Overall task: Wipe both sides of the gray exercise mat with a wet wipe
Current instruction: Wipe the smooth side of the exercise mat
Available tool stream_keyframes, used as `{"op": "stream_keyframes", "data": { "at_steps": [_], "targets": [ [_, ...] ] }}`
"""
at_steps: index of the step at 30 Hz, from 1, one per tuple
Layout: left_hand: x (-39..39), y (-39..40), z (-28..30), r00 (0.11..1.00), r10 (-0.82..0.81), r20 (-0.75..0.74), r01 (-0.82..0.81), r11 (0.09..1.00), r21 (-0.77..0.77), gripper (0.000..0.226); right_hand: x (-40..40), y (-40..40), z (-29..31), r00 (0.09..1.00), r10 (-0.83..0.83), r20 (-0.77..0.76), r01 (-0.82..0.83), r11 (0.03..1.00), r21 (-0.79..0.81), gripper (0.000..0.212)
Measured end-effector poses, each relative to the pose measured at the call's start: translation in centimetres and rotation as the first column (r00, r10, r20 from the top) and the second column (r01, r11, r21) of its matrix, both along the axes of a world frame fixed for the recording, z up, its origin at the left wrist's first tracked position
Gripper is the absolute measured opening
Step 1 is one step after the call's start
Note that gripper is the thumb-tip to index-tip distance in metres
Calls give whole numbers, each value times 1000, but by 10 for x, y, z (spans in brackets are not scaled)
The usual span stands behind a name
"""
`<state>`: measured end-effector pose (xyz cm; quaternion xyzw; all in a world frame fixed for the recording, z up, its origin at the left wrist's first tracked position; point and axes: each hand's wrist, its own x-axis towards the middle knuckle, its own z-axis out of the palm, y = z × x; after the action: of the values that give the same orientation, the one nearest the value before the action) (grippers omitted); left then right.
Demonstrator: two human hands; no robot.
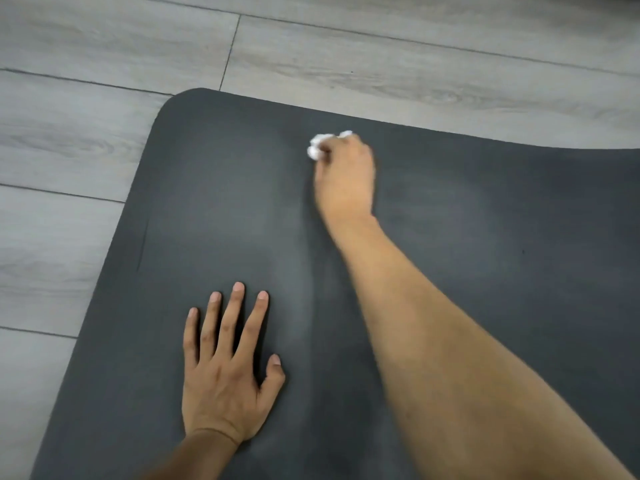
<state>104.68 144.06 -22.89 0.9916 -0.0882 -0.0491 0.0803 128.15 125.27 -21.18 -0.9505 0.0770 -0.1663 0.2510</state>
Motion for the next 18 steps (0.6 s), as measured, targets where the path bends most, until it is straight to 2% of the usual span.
{"op": "stream_keyframes", "data": {
  "at_steps": [1,3,5,7,9,11,13,15,17,18],
  "targets": [
    [0,1,0,1000,0,-7,0,1000,8,79,5,39,1,989,138,-55,-142,987,-77,23],
    [-1,1,0,1000,-6,-17,6,1000,12,79,2,78,5,935,285,-209,-313,943,-116,25],
    [-2,1,0,1000,-7,-11,7,1000,5,79,-2,48,-5,935,297,-193,-323,939,-118,26],
    [-1,2,-1,1000,-10,1,10,1000,1,78,-20,-20,-19,986,128,-105,-147,969,-199,28],
    [-1,1,-1,1000,-8,3,8,1000,-5,78,-45,-96,-17,985,-150,-87,123,956,-266,29],
    [-1,2,-2,1000,-1,4,1,1000,-11,78,-68,-143,-2,898,-420,-131,390,898,-205,30],
    [-1,1,-1,1000,0,3,0,1000,-11,78,-72,-141,6,823,-546,-158,528,837,-143,31],
    [-1,1,-1,1000,5,3,-5,1000,2,78,-56,-96,7,871,-475,-124,470,880,-70,31],
    [-1,0,-1,1000,5,8,-5,1000,9,78,-37,-25,4,972,-221,-74,216,974,-76,30],
    [-2,1,-2,1000,4,11,-4,1000,3,78,-31,15,2,992,-67,-109,56,994,-95,31]
  ]
}}
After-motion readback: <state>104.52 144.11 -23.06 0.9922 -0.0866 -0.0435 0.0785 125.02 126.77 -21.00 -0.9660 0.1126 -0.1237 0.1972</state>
